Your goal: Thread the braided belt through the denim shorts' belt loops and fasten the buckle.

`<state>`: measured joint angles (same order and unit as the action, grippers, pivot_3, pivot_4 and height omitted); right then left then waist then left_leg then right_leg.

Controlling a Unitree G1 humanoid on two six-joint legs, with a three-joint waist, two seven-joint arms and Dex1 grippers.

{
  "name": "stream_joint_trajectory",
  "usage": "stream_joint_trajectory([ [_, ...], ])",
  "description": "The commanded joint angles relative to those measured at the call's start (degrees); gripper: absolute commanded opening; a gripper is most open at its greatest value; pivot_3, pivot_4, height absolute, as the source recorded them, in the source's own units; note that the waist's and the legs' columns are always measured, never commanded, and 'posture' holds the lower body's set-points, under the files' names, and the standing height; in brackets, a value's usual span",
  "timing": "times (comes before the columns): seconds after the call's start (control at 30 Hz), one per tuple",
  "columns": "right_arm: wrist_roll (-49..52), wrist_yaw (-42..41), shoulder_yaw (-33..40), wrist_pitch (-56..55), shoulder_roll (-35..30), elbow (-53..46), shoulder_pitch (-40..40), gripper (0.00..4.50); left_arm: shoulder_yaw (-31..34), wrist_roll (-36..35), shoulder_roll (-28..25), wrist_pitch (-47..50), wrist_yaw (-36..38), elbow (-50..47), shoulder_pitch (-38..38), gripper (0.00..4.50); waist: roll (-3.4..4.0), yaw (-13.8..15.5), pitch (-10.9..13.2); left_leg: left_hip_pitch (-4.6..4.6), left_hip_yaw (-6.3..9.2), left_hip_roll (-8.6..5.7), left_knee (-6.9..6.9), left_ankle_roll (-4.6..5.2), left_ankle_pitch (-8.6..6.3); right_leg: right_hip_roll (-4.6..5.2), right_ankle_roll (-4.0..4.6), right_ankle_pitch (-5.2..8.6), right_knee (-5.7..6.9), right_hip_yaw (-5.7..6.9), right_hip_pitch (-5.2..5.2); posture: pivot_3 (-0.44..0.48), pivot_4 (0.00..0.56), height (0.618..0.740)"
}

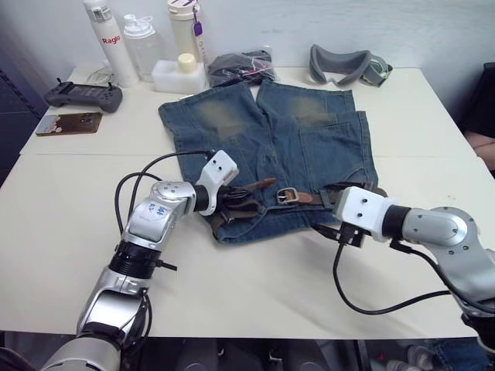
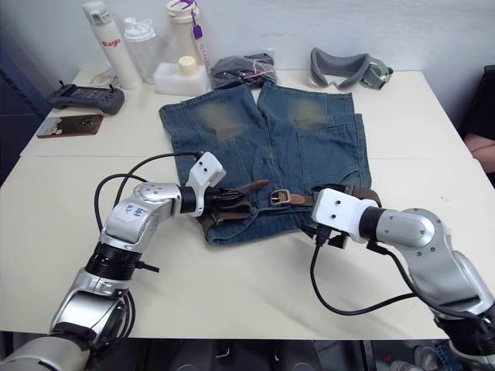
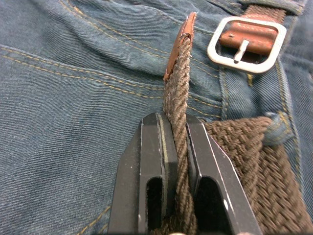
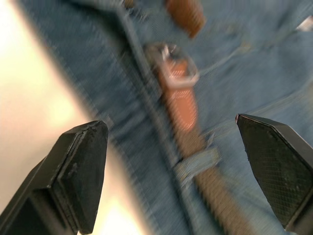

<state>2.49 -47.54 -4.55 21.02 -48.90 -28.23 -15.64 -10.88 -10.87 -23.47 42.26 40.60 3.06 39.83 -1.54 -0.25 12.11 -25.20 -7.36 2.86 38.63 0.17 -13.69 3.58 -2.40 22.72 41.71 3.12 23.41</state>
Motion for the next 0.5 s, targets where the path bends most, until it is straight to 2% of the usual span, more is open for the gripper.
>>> stream_joint_trajectory([
  [0.03, 3.18, -5.50, -2.07, 0.70, -0.96, -0.83, -0.34, 4.44, -0.56, -0.05, -1.67, -1.03, 1.97, -2.86, -0.66, 0.00, 0.00, 0.00, 0.00, 0.00, 0.01, 0.01, 0.02, 0.00, 0.00, 0.00, 0.00, 0.00, 0.00, 0.01, -0.01, 0.000, 0.150, 0.681],
  [0.2, -3.24, -4.05, -4.55, -5.78, -1.63, 2.32, -0.43, 4.44, -1.21, 0.17, -2.29, -1.78, 2.87, -3.26, -0.92, 0.00, 0.00, 0.01, 0.00, -0.01, 0.03, 0.02, 0.07, 0.01, -0.01, -0.01, 0.00, 0.00, 0.02, 0.02, -0.01, 0.000, 0.150, 0.681],
  [0.5, -9.81, 1.28, -6.28, -14.26, 2.90, 12.43, -5.31, 4.44, -2.02, 0.44, -1.96, -2.33, 2.78, -3.35, -0.75, 0.00, 0.00, 0.00, 0.00, -0.03, 0.05, 0.02, 0.21, 0.03, -0.02, 0.00, 0.03, 0.02, 0.10, 0.05, -0.02, 0.000, 0.150, 0.681],
])
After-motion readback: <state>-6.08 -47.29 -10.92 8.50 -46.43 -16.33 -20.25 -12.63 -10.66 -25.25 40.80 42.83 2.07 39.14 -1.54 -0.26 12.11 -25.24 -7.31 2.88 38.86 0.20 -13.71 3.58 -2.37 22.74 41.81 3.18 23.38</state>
